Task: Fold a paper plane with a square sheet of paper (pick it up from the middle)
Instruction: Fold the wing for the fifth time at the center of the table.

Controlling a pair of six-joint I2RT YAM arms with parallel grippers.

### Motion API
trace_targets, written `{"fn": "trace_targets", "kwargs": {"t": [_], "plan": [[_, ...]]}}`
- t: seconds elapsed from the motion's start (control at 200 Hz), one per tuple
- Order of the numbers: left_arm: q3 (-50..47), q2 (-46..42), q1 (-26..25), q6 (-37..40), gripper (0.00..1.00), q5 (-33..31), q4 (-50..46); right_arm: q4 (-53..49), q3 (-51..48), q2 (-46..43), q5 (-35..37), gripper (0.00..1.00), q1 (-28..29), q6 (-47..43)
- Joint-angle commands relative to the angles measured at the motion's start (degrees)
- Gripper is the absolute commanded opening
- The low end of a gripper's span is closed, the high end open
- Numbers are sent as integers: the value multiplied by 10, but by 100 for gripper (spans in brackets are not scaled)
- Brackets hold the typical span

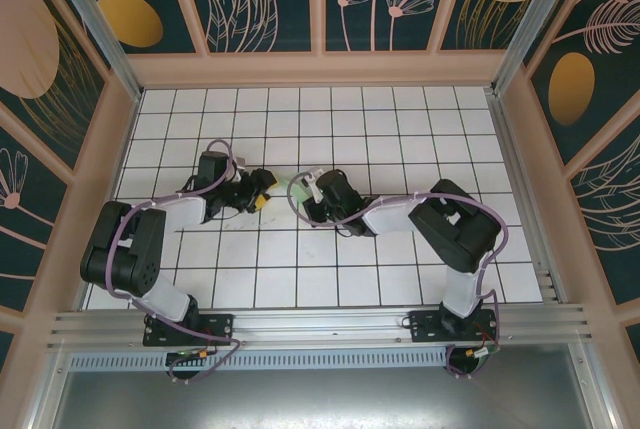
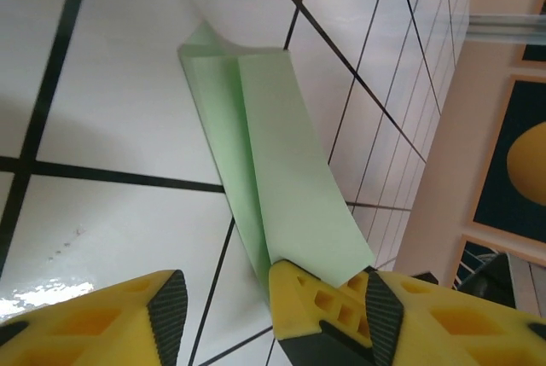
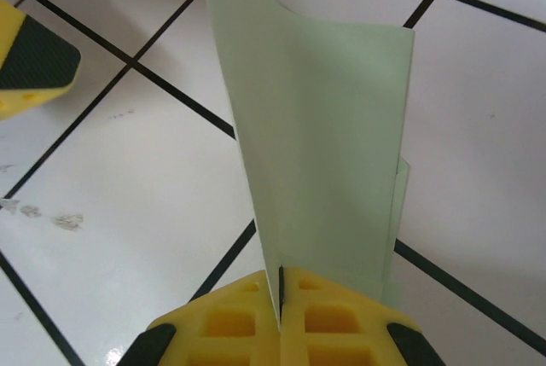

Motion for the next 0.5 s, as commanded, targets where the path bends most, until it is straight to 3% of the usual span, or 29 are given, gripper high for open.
{"fn": "trace_targets", "kwargs": {"t": [0.0,0.49], "plan": [[-17,-15,-2,-3,57,30,59,23,-3,-2,-62,2,-11,38],[-21,23,-48,-18,40,60,127,58,2,34,-186,1,-42,122]]}}
